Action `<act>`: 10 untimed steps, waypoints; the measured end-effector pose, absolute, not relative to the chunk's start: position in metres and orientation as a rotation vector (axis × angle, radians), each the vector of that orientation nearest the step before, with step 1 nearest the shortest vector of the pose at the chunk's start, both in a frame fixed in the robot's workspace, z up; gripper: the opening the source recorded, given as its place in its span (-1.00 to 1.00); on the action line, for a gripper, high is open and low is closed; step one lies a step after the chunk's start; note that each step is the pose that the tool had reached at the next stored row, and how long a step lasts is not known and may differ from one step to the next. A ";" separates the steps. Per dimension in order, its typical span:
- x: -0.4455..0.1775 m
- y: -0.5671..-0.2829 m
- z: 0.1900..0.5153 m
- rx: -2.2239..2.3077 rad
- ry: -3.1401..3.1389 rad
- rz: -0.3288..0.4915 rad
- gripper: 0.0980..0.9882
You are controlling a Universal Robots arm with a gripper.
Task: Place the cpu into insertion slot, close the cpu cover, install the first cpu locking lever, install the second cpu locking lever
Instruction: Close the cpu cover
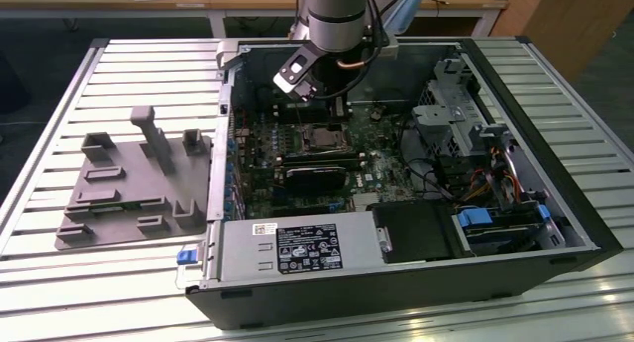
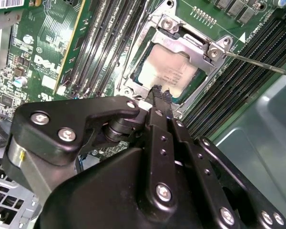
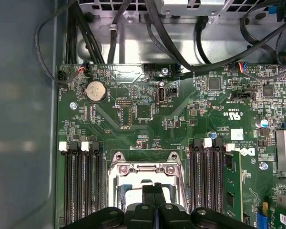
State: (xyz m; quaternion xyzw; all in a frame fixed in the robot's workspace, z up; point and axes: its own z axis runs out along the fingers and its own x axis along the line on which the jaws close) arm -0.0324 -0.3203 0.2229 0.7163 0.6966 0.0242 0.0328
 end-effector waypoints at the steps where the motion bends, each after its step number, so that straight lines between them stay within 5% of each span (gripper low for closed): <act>1: -0.032 -0.320 0.223 2.205 2.144 0.075 -0.99; 10: -0.032 -0.320 0.221 2.219 2.158 0.044 -0.99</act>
